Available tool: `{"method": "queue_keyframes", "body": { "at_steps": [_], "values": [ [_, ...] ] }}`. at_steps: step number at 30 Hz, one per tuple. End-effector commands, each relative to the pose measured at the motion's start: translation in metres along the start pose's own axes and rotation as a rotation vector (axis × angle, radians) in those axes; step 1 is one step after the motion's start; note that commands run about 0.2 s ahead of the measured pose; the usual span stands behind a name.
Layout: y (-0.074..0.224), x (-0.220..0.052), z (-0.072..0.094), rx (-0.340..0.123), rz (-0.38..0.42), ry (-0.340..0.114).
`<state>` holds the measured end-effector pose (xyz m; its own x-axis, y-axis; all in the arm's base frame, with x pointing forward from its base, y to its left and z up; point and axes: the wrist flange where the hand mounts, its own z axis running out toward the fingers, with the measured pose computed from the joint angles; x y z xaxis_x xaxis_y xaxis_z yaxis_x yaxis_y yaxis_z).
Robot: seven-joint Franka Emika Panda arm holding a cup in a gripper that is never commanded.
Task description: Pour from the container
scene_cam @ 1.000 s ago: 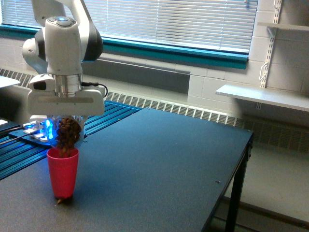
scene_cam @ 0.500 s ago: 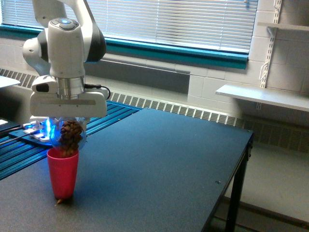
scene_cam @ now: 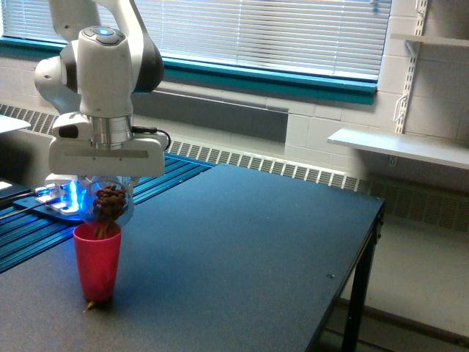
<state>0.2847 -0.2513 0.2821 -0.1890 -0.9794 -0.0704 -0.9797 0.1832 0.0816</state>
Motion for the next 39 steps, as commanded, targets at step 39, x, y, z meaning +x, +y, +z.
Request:
{"method": "queue_keyframes", "body": {
  "at_steps": [39],
  "values": [
    [0.0059,-0.0038,0.001,-0.123,-0.017,0.034]
  ]
}}
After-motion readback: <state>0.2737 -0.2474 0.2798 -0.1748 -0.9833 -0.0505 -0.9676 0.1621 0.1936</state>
